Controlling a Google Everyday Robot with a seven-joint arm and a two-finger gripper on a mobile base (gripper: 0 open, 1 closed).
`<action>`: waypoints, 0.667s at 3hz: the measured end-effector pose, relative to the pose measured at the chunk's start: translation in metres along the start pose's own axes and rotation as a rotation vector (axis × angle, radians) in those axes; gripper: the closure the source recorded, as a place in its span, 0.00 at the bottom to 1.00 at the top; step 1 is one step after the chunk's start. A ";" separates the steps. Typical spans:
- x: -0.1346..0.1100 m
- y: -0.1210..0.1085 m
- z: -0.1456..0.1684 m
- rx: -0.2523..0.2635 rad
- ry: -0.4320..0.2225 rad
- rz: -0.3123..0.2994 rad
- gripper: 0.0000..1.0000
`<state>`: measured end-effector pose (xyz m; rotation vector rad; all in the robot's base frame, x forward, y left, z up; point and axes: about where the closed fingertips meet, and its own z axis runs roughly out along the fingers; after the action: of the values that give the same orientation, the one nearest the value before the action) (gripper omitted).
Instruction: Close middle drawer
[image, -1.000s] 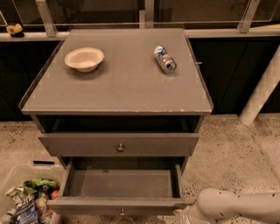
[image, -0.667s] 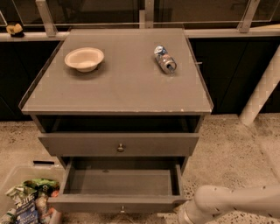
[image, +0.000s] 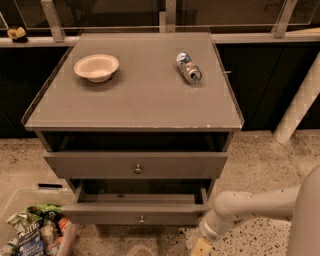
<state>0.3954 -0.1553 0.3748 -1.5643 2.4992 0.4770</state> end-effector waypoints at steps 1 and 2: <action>-0.016 -0.025 -0.011 0.035 -0.001 -0.005 0.00; -0.034 -0.052 -0.023 0.074 -0.001 -0.010 0.00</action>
Offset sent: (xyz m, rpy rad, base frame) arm 0.0666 -0.0014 0.0245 -0.0334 -0.0739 -0.0163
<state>0.4580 -0.1552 0.3964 -1.5479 2.4773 0.3798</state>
